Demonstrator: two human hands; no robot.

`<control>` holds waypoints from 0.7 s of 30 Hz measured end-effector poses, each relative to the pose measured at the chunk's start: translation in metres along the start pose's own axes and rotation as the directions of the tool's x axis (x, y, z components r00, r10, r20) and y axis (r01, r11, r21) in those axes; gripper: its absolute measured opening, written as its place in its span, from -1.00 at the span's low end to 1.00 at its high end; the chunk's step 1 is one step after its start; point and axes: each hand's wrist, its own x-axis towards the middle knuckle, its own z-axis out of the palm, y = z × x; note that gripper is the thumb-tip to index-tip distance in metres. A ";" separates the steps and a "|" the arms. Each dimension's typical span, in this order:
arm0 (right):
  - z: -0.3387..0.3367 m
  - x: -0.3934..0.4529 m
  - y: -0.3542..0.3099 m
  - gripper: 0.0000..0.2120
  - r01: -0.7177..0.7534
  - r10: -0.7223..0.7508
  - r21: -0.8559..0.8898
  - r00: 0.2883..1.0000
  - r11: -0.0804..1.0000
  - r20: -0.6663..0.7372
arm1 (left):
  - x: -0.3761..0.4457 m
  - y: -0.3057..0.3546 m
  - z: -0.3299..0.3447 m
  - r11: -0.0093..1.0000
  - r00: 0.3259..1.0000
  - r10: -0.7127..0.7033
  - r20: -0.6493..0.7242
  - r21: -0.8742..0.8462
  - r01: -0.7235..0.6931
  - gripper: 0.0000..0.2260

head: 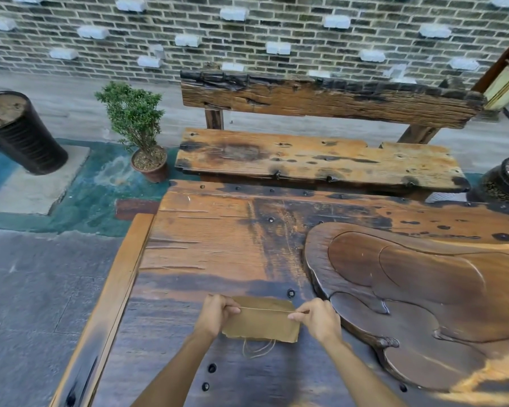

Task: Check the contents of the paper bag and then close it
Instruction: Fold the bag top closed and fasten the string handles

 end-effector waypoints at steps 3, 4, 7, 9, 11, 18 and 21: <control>0.003 -0.001 0.004 -0.68 0.035 -0.036 0.028 0.999 0.999 0.031 | -0.003 0.001 -0.001 1.000 1.000 -0.001 0.002 -0.010 0.001 -0.75; 0.003 -0.002 0.005 -0.69 0.057 -0.057 0.014 0.998 0.998 0.027 | -0.004 0.002 0.000 1.000 1.000 0.001 0.008 -0.011 0.000 -0.77; 0.000 -0.002 0.009 -0.67 0.129 -0.126 -0.072 0.991 0.989 0.037 | -0.006 0.003 0.001 0.996 0.998 0.060 0.009 0.068 -0.061 -0.91; -0.002 -0.001 0.009 -0.61 0.194 -0.185 -0.153 0.980 0.969 0.073 | -0.005 0.007 0.000 0.979 0.993 0.106 0.052 0.171 -0.114 -0.89; -0.004 0.000 0.002 -0.54 0.275 -0.248 -0.226 0.959 0.935 0.137 | -0.004 0.012 0.000 0.952 0.985 0.130 0.117 0.262 -0.157 -0.85; 0.009 0.001 -0.035 -0.63 0.399 -0.335 -0.259 0.906 0.880 0.257 | 0.002 0.032 0.017 0.860 0.983 0.157 0.099 0.475 -0.185 -0.87; 0.020 0.001 -0.044 -0.60 0.381 -0.324 -0.234 0.913 0.894 0.249 | 0.000 0.033 0.022 0.853 0.983 0.162 0.084 0.489 -0.182 -0.87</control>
